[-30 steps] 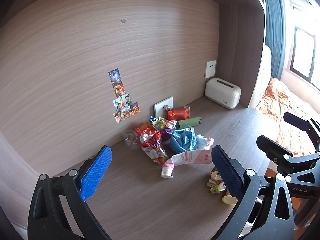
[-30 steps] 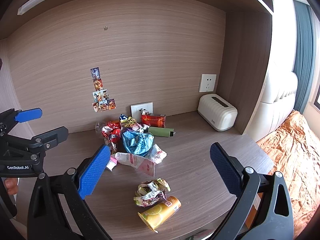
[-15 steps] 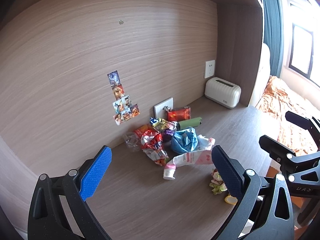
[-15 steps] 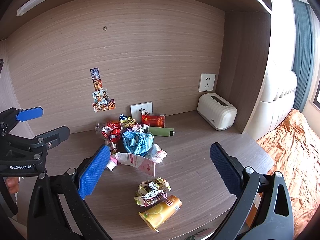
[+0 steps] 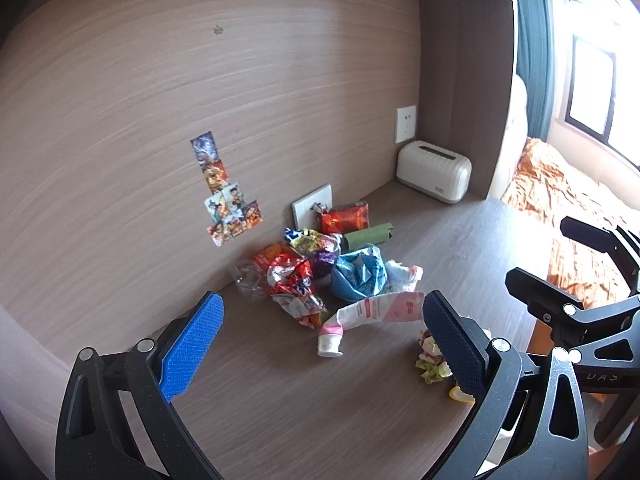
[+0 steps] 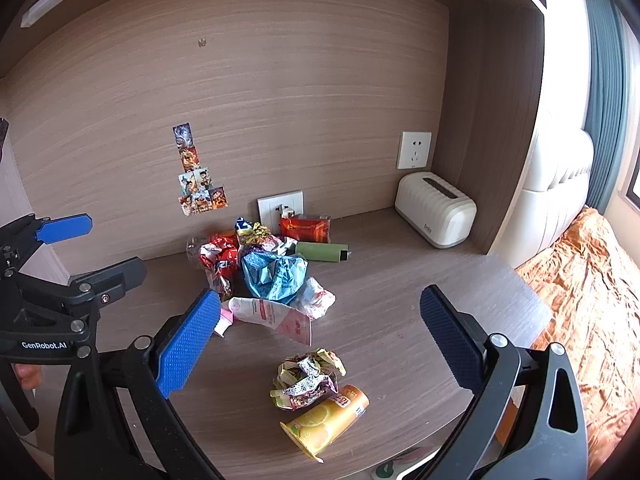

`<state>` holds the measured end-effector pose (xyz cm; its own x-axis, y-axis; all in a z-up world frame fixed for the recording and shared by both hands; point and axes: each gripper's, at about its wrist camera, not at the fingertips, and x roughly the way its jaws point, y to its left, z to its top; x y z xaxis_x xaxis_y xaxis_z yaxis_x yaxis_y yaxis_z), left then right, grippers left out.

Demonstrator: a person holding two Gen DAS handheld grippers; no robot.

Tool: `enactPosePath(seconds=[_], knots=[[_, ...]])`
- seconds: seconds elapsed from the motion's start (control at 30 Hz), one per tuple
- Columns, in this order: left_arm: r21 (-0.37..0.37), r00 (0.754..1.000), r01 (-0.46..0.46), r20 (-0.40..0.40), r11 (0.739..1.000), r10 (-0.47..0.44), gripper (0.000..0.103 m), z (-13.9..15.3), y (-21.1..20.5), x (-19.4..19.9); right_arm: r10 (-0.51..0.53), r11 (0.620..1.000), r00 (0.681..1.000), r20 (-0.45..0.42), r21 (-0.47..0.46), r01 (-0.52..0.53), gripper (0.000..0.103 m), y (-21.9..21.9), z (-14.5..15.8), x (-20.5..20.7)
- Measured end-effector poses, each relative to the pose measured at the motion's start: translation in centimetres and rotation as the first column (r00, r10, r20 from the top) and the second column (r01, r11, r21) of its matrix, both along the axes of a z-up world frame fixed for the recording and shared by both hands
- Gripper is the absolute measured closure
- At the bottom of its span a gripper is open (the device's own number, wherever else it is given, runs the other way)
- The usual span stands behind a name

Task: Collect trash
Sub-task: 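Grasp the pink-and-white milk carton with the left tool while the right tool grasps the crumpled green wrapper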

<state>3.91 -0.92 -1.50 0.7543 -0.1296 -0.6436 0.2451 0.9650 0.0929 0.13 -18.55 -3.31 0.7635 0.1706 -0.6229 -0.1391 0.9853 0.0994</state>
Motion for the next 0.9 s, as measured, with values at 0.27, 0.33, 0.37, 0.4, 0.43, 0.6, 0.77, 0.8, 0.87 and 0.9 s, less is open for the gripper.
enactPosePath(seconds=[0.27,0.33,0.37,0.4,0.43,0.6,0.77,0.8,0.87,0.9], knots=[[0.065,0.996,0.092,-0.026,0.994,-0.090,0.005,-5.0,-0.7,2.8,-0.003,0.999,0.995,-0.100,-0.040,-0.001,0.003,0.7,-4.2,1.7],[0.064,0.992,0.100,-0.084,0.993,-0.094,0.005,-6.9,-0.8,4.1,-0.008,0.998,0.989,-0.146,-0.061,-0.001,0.003,0.8,-6.0,2.2],[0.054,0.990,0.103,-0.105,0.993,-0.097,0.005,-7.9,-0.7,4.7,-0.011,0.998,0.986,-0.166,-0.069,-0.001,0.003,0.9,-6.9,2.4],[0.047,0.988,0.100,-0.122,0.994,-0.094,0.005,-8.8,-0.7,5.2,-0.014,0.997,0.981,-0.191,-0.079,-0.001,0.003,1.0,-7.6,2.6],[0.050,0.984,0.097,-0.157,0.994,-0.088,0.005,-10.0,-0.7,5.9,-0.014,0.996,0.975,-0.221,-0.088,-0.005,0.003,1.1,-8.4,2.9],[0.051,0.972,0.126,-0.204,0.991,-0.113,0.005,-13.0,-1.3,7.3,0.032,0.991,0.951,-0.309,-0.113,-0.071,0.003,1.9,-10.7,3.8],[0.038,0.958,0.139,-0.260,0.990,-0.124,0.010,-15.5,-1.7,9.3,0.119,0.948,0.907,-0.404,-0.224,-0.224,0.004,4.2,-13.5,5.3],[0.023,0.953,0.148,-0.272,0.989,-0.136,0.016,-15.9,-1.7,9.7,0.130,0.942,0.898,-0.421,-0.229,-0.244,0.006,4.5,-14.0,5.6],[0.013,0.943,0.149,-0.304,0.989,-0.138,0.024,-17.0,-1.8,10.6,0.145,0.931,0.873,-0.466,-0.235,-0.280,0.013,4.9,-15.1,6.2],[0.007,0.939,0.154,-0.312,0.988,-0.144,0.033,-17.3,-1.9,10.8,0.157,0.926,0.862,-0.482,-0.230,-0.298,0.020,5.0,-15.5,6.3]])
